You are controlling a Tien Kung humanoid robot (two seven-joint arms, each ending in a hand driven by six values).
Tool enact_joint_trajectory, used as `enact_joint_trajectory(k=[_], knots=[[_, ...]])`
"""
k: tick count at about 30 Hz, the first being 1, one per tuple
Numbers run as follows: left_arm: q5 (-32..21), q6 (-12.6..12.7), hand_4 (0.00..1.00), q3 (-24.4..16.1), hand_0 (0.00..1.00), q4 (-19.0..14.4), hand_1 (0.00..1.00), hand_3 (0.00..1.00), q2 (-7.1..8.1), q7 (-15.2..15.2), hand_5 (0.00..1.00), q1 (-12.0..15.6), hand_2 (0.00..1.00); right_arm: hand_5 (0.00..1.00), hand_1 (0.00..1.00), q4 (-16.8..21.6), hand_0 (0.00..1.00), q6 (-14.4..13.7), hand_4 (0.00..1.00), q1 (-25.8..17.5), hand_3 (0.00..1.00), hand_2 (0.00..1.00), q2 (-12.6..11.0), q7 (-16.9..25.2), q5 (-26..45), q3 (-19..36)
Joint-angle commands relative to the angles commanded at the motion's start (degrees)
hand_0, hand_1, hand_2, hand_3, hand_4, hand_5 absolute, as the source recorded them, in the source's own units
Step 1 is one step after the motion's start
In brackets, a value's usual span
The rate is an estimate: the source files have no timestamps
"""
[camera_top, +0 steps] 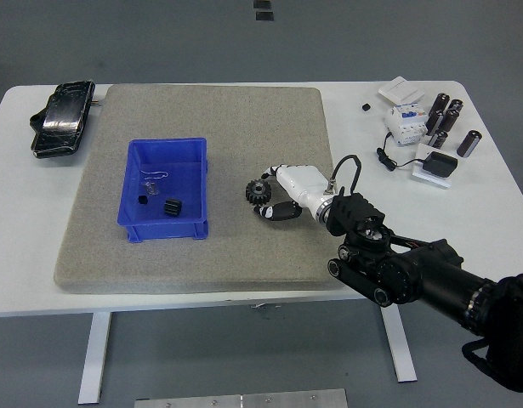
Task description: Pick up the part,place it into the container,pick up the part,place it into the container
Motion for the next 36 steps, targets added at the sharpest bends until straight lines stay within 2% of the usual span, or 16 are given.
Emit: enact_joint_trajectory(k=[1, 6, 7, 12, 13, 18, 19, 28, 36], knots=[[-0.02, -0.01, 0.702, 0.04, 0.665, 0.00, 0.617, 0.591, 0.01, 0.00, 0.550, 0.00, 0.584, 0.464, 0.636, -0.04, 0.694, -0.10, 0.744, 0.02, 0.754, 0.671, 0.10, 0.05, 0.19, -0.14], [-0.10, -0.02, 0.702, 0.17, 0.665, 0.00, 0.617, 0.591, 0.06, 0.01, 0.550, 0.00, 0.584, 0.464, 0.636, -0.02, 0.694, -0.53, 0.744, 0.23, 0.754, 0.671, 0.66, 0.18, 0.97, -0.91], [-0.11, -0.02, 0.702, 0.19, 0.665, 0.00, 0.617, 0.591, 0.07, 0.00, 0.550, -0.01, 0.584, 0.391, 0.574, 0.01, 0.675, -0.63, 0.667, 0.28, 0.696, 0.555, 0.77, 0.19, 1.05, -1.04], [-0.08, -0.04, 0.702, 0.26, 0.665, 0.00, 0.617, 0.591, 0.11, -0.01, 0.550, -0.08, 0.584, 0.391, 0.574, 0.04, 0.675, -1.14, 0.667, 0.45, 0.696, 0.555, 0.91, 0.29, 1.45, -1.46], [-0.10, -0.05, 0.701, 0.29, 0.665, 0.00, 0.617, 0.591, 0.12, -0.01, 0.551, -0.09, 0.584, 0.346, 0.541, 0.02, 0.667, -1.20, 0.613, 0.46, 0.665, 0.472, 0.91, 0.29, 1.52, -1.53], [-0.14, -0.05, 0.701, 0.36, 0.665, 0.00, 0.617, 0.591, 0.15, -0.02, 0.551, -0.13, 0.584, 0.346, 0.541, -0.37, 0.667, -1.65, 0.613, 0.43, 0.665, 0.472, 0.91, 0.46, 2.06, -2.07], [-0.13, -0.05, 0.702, 0.35, 0.665, 0.00, 0.617, 0.591, 0.14, -0.02, 0.552, -0.14, 0.585, 0.300, 0.531, -0.47, 0.661, -1.73, 0.586, 0.41, 0.651, 0.428, 0.91, 0.48, 2.12, -2.19], [-0.23, -0.02, 0.702, 0.38, 0.665, 0.00, 0.617, 0.591, 0.09, -0.08, 0.553, -0.21, 0.584, 0.285, 0.526, -0.50, 0.660, -2.87, 0.593, 0.48, 0.641, 0.413, 0.91, 1.05, 2.33, -2.57], [-0.57, 0.02, 0.702, 0.59, 0.666, 0.00, 0.617, 0.592, 0.04, -0.12, 0.552, -0.27, 0.585, 0.278, 0.523, 1.47, 0.657, -3.60, 0.587, 1.10, 0.624, 0.403, 0.70, 1.32, 1.28, -1.38]])
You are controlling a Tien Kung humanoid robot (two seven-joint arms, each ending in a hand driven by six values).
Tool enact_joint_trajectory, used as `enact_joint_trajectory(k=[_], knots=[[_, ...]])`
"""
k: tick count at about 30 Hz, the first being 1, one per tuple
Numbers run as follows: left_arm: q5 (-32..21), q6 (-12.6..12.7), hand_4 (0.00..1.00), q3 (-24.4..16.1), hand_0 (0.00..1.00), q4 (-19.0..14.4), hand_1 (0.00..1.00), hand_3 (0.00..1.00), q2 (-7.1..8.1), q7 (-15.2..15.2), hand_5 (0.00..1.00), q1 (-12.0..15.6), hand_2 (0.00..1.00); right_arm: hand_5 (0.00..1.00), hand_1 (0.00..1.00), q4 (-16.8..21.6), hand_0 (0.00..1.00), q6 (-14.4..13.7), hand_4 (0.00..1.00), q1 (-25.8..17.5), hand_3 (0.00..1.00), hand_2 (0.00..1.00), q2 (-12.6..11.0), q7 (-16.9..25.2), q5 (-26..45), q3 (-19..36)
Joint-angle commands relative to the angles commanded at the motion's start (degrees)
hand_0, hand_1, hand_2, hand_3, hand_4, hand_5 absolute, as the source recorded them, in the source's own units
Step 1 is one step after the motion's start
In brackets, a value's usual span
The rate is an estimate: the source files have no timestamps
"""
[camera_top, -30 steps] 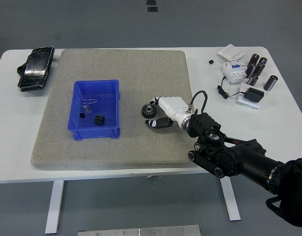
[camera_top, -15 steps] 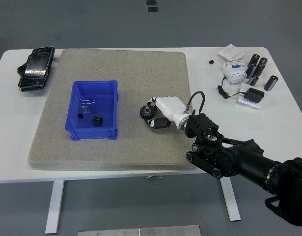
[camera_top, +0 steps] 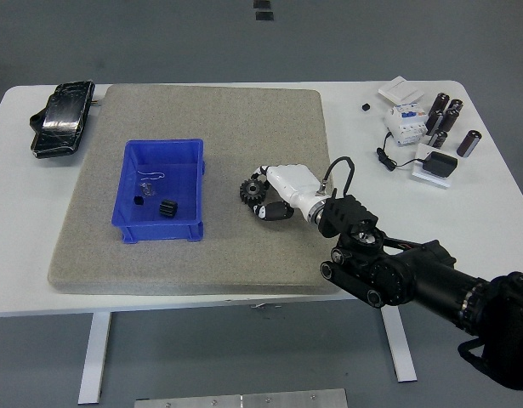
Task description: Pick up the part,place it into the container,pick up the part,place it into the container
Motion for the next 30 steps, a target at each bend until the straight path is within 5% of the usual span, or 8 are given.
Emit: enact_joint_trajectory(k=[12, 19, 24, 25, 30], knots=[[-0.26, 0.04, 0.704, 0.14, 0.665, 0.00, 0.617, 0.592, -0.08, 0.12, 0.556, 0.14, 0.585, 0.278, 0.520, 11.90, 0.660, -0.55, 0.592, 1.36, 0.619, 0.397, -0.04, -1.80, -4.62, 3.26], [-0.08, 0.03, 0.705, 0.02, 0.666, 0.00, 0.617, 0.592, -0.01, 0.18, 0.557, 0.18, 0.585, 0.322, 0.515, 19.12, 0.665, -0.92, 0.579, 2.53, 0.648, 0.442, 0.21, -3.64, -6.44, 0.74], [0.04, 0.03, 0.705, -0.05, 0.666, 0.00, 0.617, 0.592, 0.04, 0.21, 0.557, 0.08, 0.585, 0.322, 0.515, 20.09, 0.665, 0.00, 0.579, 3.19, 0.648, 0.442, 0.21, -4.66, -7.74, -1.88], [0.01, 0.02, 0.705, -0.01, 0.665, 0.00, 0.617, 0.592, 0.05, 0.20, 0.558, 0.05, 0.587, 0.347, 0.646, 19.92, 0.742, 0.08, 0.600, 3.28, 0.695, 0.666, 0.21, -4.70, -7.84, -2.30], [0.07, -0.01, 0.705, 0.01, 0.665, 0.00, 0.617, 0.592, 0.02, 0.25, 0.558, 0.00, 0.587, 0.347, 0.646, 18.83, 0.742, 0.31, 0.600, 3.34, 0.695, 0.666, 0.21, -4.79, -8.10, -3.74]])
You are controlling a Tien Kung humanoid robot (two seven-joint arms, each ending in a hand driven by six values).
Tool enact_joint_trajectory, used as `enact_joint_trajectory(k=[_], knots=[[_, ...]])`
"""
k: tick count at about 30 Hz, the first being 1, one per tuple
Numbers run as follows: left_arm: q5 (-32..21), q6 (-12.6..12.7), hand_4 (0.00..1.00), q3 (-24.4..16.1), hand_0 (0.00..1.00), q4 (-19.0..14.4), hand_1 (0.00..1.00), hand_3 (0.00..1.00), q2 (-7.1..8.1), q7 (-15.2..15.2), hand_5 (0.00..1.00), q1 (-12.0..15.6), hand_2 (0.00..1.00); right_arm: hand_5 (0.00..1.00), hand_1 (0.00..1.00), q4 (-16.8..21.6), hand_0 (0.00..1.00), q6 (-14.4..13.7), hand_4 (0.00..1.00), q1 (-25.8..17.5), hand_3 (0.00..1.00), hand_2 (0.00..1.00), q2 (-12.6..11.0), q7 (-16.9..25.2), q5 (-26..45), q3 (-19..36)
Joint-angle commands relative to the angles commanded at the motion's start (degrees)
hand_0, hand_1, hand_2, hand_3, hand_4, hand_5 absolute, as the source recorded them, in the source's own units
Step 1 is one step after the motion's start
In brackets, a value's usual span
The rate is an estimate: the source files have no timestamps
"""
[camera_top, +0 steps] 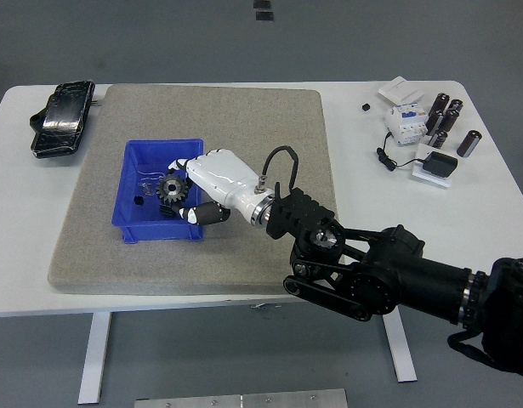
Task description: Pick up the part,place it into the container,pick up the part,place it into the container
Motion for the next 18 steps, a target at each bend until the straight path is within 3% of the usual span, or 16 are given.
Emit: enact_joint_trajectory(k=[1, 18], knots=[[0.03, 0.00, 0.706, -0.03, 0.665, 0.00, 0.618, 0.592, 0.01, 0.01, 0.558, 0.00, 0.587, 0.362, 0.753, -0.18, 0.821, 0.00, 0.612, -0.02, 0.715, 0.779, 0.00, -0.01, 0.01, -0.16], [0.29, -0.06, 0.705, 0.17, 0.665, 0.00, 0.618, 0.592, 0.08, 0.04, 0.551, -0.12, 0.585, 0.377, 0.798, -0.79, 0.868, -0.07, 0.630, -0.21, 0.737, 0.820, 0.00, 0.19, 0.57, -0.83]])
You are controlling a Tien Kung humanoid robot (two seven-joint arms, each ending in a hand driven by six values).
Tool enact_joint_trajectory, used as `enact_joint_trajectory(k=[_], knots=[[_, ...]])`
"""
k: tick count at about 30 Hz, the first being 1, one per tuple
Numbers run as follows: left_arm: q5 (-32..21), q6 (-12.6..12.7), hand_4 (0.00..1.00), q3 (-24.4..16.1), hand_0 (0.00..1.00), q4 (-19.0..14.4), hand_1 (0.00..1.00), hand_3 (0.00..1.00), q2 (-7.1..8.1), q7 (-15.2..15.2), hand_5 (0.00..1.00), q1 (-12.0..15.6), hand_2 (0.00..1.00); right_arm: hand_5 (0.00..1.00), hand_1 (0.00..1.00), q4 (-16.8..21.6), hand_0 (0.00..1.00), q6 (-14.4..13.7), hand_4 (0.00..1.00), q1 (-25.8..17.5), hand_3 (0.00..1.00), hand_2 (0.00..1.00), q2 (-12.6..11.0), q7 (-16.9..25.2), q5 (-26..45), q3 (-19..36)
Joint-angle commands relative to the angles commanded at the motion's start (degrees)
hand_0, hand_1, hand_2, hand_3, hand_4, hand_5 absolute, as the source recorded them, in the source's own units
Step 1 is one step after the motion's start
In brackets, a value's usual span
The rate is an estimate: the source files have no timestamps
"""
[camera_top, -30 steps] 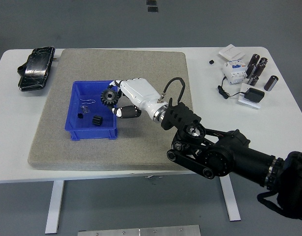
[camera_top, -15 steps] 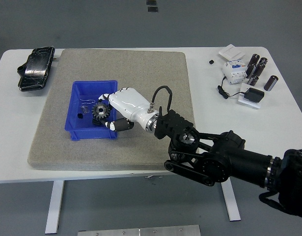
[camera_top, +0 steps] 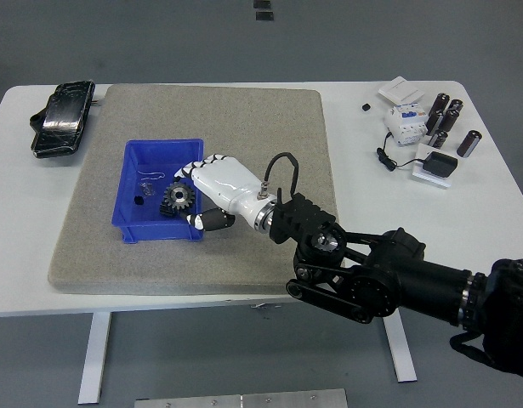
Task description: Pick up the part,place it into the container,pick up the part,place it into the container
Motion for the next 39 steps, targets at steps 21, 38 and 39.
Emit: enact_joint_trajectory(k=[21, 38, 39], knots=[[0.47, -0.06, 0.693, -0.17, 0.664, 0.00, 0.617, 0.583, 0.06, 0.14, 0.528, 0.09, 0.573, 0.539, 0.815, -0.52, 0.886, 1.39, 0.849, -0.12, 0.871, 0.877, 0.00, -0.11, -0.06, 0.76], [0.27, -0.05, 0.662, -0.04, 0.664, 0.00, 0.617, 0.580, -0.10, 0.05, 0.499, 0.38, 0.567, 0.591, 0.810, 0.90, 0.885, -0.09, 0.920, -1.99, 0.897, 0.880, 0.00, 1.62, 2.75, 8.29], [0.20, -0.04, 0.662, -0.01, 0.664, 0.00, 0.617, 0.580, -0.16, 0.03, 0.499, 0.41, 0.567, 0.591, 0.810, 1.05, 0.885, -0.30, 0.920, -2.52, 0.897, 0.880, 0.00, 2.10, 3.56, 9.64]])
